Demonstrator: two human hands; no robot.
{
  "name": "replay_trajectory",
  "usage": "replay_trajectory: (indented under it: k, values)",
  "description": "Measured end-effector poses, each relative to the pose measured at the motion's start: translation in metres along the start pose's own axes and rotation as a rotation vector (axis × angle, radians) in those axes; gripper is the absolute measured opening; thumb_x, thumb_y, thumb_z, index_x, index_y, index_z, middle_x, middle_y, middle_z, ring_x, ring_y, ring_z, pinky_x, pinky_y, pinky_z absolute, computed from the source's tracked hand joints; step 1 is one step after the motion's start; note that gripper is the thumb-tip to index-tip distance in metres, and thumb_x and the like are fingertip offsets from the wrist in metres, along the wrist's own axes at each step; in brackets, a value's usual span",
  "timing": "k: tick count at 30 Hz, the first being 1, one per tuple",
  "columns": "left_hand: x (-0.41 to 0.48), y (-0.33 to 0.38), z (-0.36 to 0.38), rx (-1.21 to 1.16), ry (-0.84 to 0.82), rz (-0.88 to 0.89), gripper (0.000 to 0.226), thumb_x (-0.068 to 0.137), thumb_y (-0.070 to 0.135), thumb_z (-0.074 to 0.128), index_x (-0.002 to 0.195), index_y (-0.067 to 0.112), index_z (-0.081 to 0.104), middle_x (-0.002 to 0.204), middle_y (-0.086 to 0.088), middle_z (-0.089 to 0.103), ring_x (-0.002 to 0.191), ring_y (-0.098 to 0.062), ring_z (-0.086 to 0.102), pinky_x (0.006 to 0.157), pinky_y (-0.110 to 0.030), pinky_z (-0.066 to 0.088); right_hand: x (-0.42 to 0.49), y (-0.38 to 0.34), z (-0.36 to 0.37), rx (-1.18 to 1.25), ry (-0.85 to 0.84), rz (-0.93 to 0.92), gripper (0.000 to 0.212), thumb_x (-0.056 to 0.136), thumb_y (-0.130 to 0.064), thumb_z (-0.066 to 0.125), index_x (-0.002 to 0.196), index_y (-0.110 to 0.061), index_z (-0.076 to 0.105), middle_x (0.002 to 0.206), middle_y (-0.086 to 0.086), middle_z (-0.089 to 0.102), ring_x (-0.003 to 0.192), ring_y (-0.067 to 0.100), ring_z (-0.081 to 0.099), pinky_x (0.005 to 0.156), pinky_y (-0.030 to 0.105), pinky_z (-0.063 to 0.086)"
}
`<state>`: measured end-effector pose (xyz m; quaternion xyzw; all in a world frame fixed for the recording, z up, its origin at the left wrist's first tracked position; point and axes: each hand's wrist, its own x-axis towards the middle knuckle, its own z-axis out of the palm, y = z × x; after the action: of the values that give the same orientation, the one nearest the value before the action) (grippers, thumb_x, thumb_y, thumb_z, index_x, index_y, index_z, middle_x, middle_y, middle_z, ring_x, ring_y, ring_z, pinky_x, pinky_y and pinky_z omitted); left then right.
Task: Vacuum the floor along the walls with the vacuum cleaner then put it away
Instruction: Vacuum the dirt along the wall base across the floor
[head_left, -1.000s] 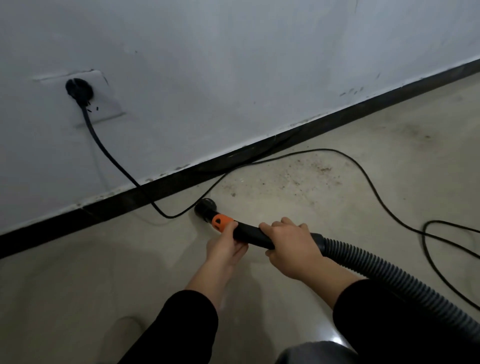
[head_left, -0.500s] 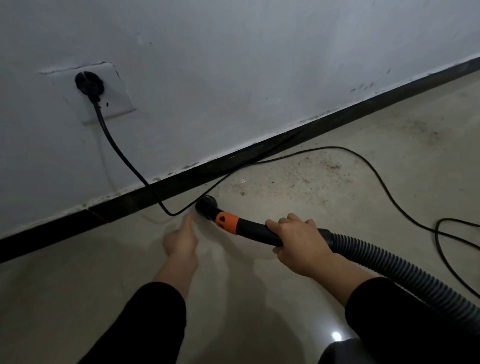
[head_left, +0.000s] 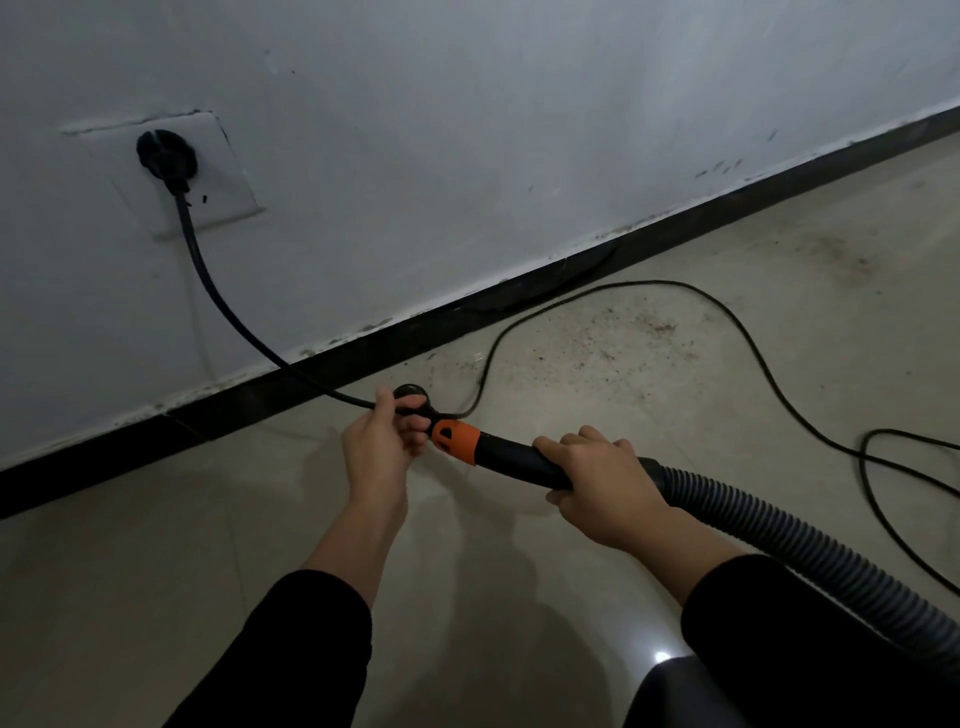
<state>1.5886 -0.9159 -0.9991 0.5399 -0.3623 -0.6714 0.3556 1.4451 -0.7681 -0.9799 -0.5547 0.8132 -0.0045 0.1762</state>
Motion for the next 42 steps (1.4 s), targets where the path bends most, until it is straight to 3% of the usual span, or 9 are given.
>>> replay_trajectory:
  k: [8, 20, 27, 33, 42]
  values:
    - [-0.014, 0.01, -0.005, -0.064, 0.01, -0.113, 0.041, 0.102, 0.036, 0.047, 0.08, 0.007, 0.065, 0.046, 0.004, 0.049, 0.042, -0.007, 0.044, 0.05, -0.022, 0.038, 0.001, 0.002, 0.002, 0.001, 0.001, 0.01, 0.033, 0.089, -0.025, 0.058, 0.12, -0.025, 0.047, 0.107, -0.001, 0.056, 0.109, 0.022, 0.043, 0.084, 0.039, 0.035]
    - [-0.017, 0.004, -0.008, -0.099, 0.041, -0.125, 0.039, 0.099, 0.036, 0.051, 0.082, 0.008, 0.071, 0.049, 0.005, 0.051, 0.046, -0.007, 0.047, 0.047, -0.019, 0.043, 0.012, -0.015, 0.005, 0.002, 0.047, 0.02, 0.035, 0.09, -0.024, 0.057, 0.123, -0.024, 0.047, 0.106, 0.0, 0.056, 0.108, 0.023, 0.043, 0.083, 0.04, 0.034]
    - [-0.017, 0.003, -0.018, 0.011, -0.005, -0.111, 0.04, 0.097, 0.043, 0.052, 0.083, 0.017, 0.078, 0.059, 0.004, 0.064, 0.057, -0.008, 0.052, 0.06, -0.023, 0.046, 0.021, -0.026, 0.008, 0.018, 0.052, 0.015, 0.035, 0.09, -0.024, 0.057, 0.124, -0.024, 0.047, 0.106, -0.001, 0.057, 0.107, 0.022, 0.044, 0.083, 0.039, 0.035]
    - [-0.014, 0.005, -0.027, 0.075, -0.03, -0.102, 0.043, 0.098, 0.05, 0.046, 0.098, 0.017, 0.074, 0.087, 0.002, 0.077, 0.085, -0.012, 0.07, 0.076, -0.028, 0.049, 0.031, -0.04, 0.011, 0.006, 0.037, 0.036, 0.036, 0.091, -0.025, 0.056, 0.125, -0.024, 0.045, 0.11, 0.003, 0.057, 0.104, 0.028, 0.048, 0.087, 0.042, 0.036]
    - [-0.017, 0.007, -0.019, 0.104, -0.082, -0.103, 0.051, 0.099, 0.055, 0.038, 0.1, 0.017, 0.072, 0.087, 0.0, 0.077, 0.077, -0.006, 0.072, 0.072, -0.025, 0.048, 0.032, -0.042, 0.009, -0.035, 0.023, 0.066, 0.038, 0.092, -0.022, 0.055, 0.128, -0.022, 0.043, 0.113, 0.005, 0.056, 0.106, 0.029, 0.05, 0.089, 0.044, 0.036]
